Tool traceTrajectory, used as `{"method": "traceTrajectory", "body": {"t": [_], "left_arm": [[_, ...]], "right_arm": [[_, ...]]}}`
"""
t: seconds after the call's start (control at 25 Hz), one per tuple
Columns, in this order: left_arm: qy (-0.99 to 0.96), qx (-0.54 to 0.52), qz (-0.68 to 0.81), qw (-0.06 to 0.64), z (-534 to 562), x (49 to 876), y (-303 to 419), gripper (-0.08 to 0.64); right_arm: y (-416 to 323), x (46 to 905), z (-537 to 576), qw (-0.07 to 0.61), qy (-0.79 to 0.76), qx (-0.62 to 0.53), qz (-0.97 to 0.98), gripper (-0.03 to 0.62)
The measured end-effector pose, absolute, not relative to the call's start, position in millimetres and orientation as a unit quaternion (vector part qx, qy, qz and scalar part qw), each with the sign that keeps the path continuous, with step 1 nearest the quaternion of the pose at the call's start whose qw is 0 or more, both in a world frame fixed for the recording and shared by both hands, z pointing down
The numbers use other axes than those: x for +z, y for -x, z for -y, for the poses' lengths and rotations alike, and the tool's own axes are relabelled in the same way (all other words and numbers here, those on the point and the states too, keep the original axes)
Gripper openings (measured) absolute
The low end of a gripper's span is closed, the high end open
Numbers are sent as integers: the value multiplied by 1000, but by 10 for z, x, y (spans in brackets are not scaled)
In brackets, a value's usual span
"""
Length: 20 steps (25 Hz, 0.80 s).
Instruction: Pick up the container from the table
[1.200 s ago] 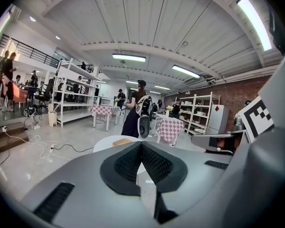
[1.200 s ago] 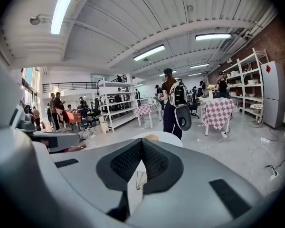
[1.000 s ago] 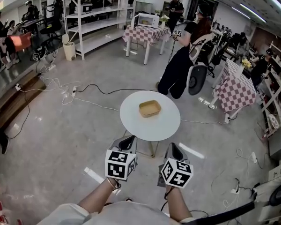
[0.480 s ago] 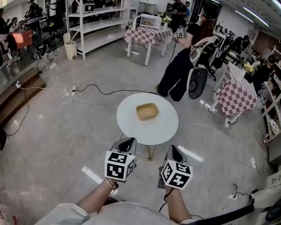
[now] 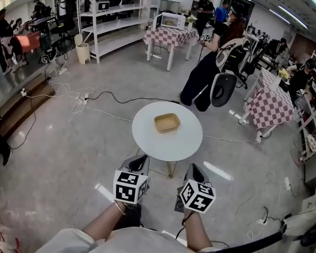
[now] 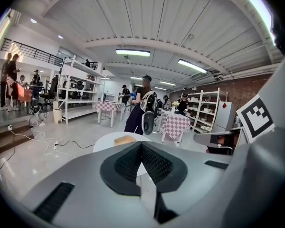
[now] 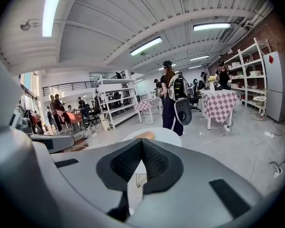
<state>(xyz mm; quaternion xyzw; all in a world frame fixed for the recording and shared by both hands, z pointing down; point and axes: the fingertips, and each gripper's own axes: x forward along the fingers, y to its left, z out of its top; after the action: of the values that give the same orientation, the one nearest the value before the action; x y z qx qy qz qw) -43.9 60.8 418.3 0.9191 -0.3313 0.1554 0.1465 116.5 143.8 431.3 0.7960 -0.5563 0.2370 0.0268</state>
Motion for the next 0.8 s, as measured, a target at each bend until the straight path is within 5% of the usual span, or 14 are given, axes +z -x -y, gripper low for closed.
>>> {"method": "traceTrajectory", "body": {"t": [0.8], "left_arm": [[-926,135,319,152,-92,4165,217,15]], "right_arm": [[-1334,4278,-976,18,-806,229,546,25]]}}
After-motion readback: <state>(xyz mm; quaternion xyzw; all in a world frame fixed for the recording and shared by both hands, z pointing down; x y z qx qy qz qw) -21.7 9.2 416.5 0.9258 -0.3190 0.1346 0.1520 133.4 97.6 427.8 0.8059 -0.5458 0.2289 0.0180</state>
